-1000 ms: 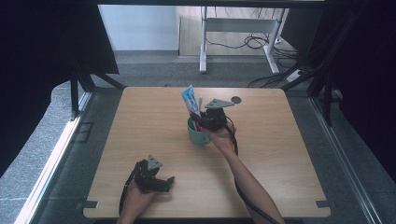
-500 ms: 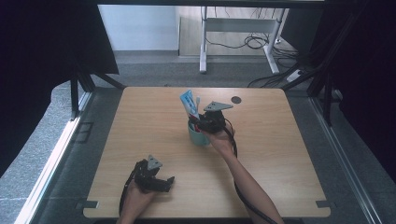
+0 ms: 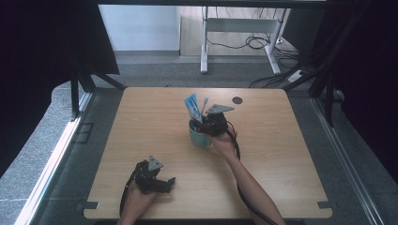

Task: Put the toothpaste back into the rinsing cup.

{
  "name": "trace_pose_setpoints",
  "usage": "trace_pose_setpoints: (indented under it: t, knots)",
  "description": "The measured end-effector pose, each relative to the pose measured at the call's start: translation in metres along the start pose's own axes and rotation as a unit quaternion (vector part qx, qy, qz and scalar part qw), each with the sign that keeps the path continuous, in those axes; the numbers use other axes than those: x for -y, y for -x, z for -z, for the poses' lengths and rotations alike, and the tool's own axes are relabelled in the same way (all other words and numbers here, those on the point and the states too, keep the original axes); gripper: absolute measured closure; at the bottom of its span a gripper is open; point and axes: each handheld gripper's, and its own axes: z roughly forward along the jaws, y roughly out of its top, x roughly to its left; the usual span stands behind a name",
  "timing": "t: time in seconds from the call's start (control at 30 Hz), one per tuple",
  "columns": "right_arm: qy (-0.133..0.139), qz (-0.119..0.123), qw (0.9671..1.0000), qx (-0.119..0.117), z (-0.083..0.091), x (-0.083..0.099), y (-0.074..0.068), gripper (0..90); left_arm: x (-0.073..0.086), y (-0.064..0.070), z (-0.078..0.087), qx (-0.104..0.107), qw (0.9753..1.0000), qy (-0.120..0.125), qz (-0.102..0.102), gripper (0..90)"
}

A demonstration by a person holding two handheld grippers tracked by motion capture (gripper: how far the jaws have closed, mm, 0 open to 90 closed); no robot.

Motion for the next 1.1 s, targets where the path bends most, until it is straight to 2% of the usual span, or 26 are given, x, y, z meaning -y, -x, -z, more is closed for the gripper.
trace_pose_setpoints:
  t: [0.2,0.27,0.77,1.1]
  knots:
    - [-0.008,-0.001,1.0000,0.000,0.0002,-0.0019,0.0007,67.8,-0.0001,-0.0002,0.0000,0.000,1.0000,0.000,-0.001,0.2]
    - [-0.008,-0.002,1.0000,-0.002,0.0005,-0.0031,0.0006,63.2,-0.0001,-0.0002,0.0000,0.000,1.0000,0.000,-0.001,0.2]
    - [-0.009,-0.001,1.0000,0.001,0.0048,-0.0035,0.0014,55.3,-0.0001,-0.0003,0.0000,0.001,1.0000,0.000,-0.002,0.2]
    - [-0.010,0.001,1.0000,-0.002,0.0082,-0.0075,-0.0008,46.4,0.0000,-0.0002,-0.0002,0.000,1.0000,0.001,-0.001,0.2]
